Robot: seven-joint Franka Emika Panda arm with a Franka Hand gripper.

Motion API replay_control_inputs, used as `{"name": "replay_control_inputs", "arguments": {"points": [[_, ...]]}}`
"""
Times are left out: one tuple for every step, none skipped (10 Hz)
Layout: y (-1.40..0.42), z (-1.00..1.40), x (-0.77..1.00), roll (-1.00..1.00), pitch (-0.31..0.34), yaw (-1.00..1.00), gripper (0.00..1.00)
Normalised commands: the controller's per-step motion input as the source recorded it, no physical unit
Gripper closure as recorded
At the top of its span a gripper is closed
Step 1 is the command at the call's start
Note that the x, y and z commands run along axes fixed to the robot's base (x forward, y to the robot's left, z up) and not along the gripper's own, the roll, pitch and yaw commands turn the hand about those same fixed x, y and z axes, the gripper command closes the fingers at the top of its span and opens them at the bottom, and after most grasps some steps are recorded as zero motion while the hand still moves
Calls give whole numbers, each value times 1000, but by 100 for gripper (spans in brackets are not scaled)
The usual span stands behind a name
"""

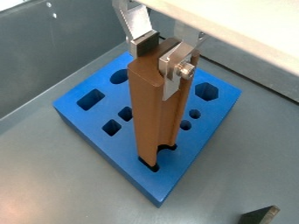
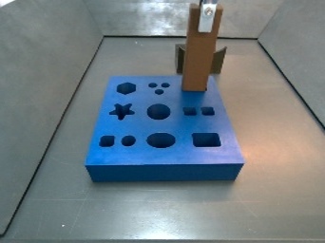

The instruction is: Insert the arch object.

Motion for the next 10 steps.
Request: {"name": "replay_control_inputs", "arguments": {"points": [[34,-286,0,71,0,146,100],[34,-291,46,64,0,54,100],[51,-289,3,131,0,26,100],[54,-306,0,153,0,57,100],[63,-289,0,173,0,60,100],[54,-326,0,206,0,3,100],[20,-394,9,263,0,0,100],[17,-420,20,251,0,0,100],[0,-411,23,191,-16,0,100],[0,-440,0,39,-34,11,100]]}}
